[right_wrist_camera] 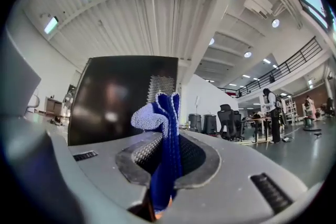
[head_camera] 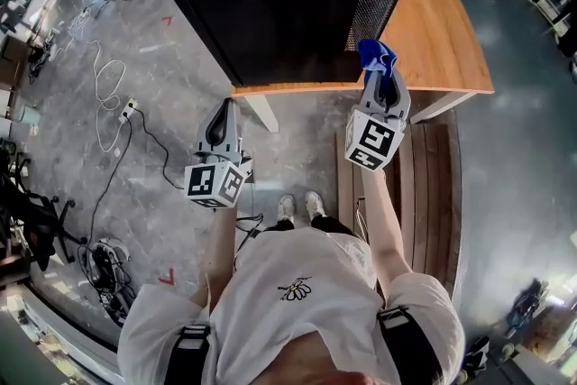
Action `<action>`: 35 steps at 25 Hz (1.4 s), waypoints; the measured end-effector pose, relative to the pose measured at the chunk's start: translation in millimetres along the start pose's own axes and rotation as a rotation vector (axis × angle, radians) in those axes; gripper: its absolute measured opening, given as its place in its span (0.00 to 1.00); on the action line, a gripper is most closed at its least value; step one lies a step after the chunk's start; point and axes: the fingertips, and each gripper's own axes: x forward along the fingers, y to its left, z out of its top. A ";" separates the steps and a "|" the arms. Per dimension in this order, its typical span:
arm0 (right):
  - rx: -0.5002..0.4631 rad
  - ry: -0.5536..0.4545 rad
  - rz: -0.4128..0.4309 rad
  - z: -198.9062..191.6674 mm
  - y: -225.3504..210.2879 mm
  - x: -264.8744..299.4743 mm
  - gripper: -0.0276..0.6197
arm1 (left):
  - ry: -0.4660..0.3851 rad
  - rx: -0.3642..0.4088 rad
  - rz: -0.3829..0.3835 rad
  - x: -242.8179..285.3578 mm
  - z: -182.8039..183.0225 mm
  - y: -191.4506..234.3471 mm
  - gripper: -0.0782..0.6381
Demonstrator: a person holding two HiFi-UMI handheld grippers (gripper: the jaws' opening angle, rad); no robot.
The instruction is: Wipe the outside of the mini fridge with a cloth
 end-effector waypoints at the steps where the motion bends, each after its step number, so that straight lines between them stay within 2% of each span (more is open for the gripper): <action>1: -0.001 -0.010 0.039 3.0 16.8 -3.8 0.14 | -0.005 0.005 0.001 0.2 0.8 1.0 0.12; 5: 0.034 -0.013 0.206 3.9 92.8 -9.2 0.14 | -0.022 0.031 0.008 -3.3 5.2 5.2 0.12; 8: 0.067 -0.007 0.316 6.6 145.1 -13.3 0.14 | -0.032 0.023 0.026 -11.7 6.3 8.6 0.12; 13: 0.083 -0.015 0.432 11.7 221.6 -10.6 0.14 | -0.041 0.023 0.084 -32.7 10.7 34.0 0.12; 19: 0.056 0.002 0.522 -4.4 301.3 5.6 0.14 | -0.026 0.006 0.179 -61.5 5.0 72.8 0.12; 24: -0.002 0.023 0.578 -18.3 349.4 20.5 0.14 | -0.022 0.004 0.238 -83.3 7.8 89.9 0.12; 31: -0.053 0.021 0.605 -25.8 372.8 34.1 0.14 | -0.034 0.005 0.303 -96.8 11.4 111.3 0.12; 35: -0.081 0.008 0.593 -26.8 367.0 35.5 0.14 | -0.036 0.006 0.297 -91.5 11.1 112.0 0.12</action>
